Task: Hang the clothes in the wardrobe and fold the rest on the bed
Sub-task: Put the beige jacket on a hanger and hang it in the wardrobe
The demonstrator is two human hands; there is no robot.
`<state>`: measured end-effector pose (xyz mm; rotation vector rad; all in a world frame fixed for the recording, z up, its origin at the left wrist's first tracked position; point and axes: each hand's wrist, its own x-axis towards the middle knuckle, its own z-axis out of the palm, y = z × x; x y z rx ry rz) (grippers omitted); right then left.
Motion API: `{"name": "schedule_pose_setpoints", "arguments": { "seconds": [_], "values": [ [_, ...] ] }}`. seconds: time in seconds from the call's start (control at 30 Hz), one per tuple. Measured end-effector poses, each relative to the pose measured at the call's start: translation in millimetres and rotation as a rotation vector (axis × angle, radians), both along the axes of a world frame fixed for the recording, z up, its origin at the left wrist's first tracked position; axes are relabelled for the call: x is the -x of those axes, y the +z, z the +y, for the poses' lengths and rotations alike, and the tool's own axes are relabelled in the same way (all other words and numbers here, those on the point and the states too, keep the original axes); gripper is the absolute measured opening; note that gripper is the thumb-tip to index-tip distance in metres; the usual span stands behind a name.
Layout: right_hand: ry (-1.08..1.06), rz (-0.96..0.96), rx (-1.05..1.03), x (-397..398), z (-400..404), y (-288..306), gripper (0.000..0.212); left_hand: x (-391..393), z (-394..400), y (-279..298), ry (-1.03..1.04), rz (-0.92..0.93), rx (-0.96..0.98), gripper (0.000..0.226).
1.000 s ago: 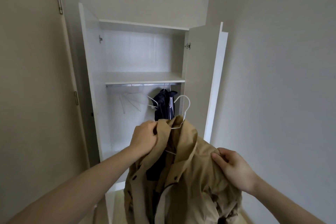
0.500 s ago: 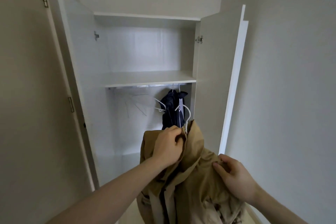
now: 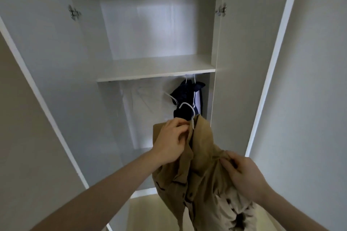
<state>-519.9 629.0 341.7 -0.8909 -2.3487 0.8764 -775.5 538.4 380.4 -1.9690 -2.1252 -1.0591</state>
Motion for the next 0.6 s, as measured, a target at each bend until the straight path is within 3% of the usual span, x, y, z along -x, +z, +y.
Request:
{"name": "schedule_pose_setpoints", "arguments": {
  "seconds": [0.23, 0.37, 0.6],
  "values": [
    [-0.079, 0.018, 0.025, 57.6, 73.8, -34.4, 0.015, 99.3, 54.4, -25.4, -0.042, -0.111, 0.109, 0.035],
    [-0.151, 0.079, 0.035, 92.6, 100.6, -46.5, 0.014, 173.6, 104.1, -34.0, 0.002, -0.339, 0.091, 0.030],
    [-0.279, 0.136, 0.053, 156.9, 136.1, -60.8, 0.020, 305.6, 214.4, -58.9, 0.141, -0.517, 0.322, 0.054]
  ]
}}
